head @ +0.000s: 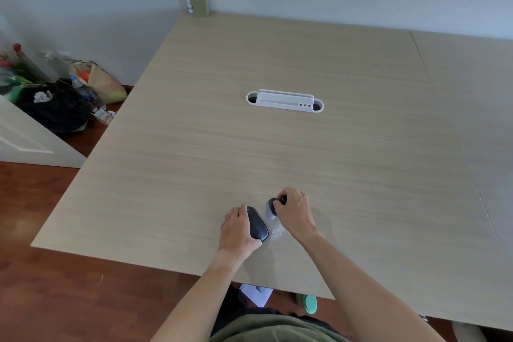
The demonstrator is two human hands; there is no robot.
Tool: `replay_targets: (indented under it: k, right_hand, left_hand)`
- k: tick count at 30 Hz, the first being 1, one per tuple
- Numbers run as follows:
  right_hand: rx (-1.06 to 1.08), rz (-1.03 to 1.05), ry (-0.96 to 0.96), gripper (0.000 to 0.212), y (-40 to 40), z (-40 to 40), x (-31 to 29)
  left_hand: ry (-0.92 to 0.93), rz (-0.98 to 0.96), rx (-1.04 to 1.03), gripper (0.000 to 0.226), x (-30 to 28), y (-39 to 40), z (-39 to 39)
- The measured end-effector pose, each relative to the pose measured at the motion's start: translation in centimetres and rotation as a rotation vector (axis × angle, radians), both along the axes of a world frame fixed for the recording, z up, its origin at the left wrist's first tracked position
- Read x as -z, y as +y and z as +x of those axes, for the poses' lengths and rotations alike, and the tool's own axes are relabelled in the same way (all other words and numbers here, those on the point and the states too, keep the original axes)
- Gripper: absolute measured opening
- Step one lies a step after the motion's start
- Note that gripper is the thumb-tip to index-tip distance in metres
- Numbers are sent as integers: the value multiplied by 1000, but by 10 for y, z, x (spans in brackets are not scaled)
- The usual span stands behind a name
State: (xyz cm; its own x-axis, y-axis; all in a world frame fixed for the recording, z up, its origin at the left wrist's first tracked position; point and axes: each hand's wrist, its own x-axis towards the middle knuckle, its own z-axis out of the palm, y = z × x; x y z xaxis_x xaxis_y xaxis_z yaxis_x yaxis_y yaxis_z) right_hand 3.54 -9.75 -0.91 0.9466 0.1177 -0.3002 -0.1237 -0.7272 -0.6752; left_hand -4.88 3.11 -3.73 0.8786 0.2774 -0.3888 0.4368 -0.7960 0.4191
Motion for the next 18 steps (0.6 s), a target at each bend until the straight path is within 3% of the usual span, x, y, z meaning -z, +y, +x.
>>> replay_targets:
  k: [4,9,12,15,18]
  right_hand:
    - [49,174,63,7,12,5,-6]
    - [-51,5,24,8,6,5,5]
    - [28,83,1,7,5,8,3]
    - [19,183,112,7,8,6,0]
    - [-35,100,103,7,8,3,8]
  left_hand:
    - [-2,12,-1,89,1,-1,-1]
    - [-2,-4,-13,89,0,-1,-1]
    - [-1,-31,-29,88,0,-1,-1]
    - [-1,-38,-32,83,0,-1,0]
    - [-1,-46,-33,83,0,0,0]
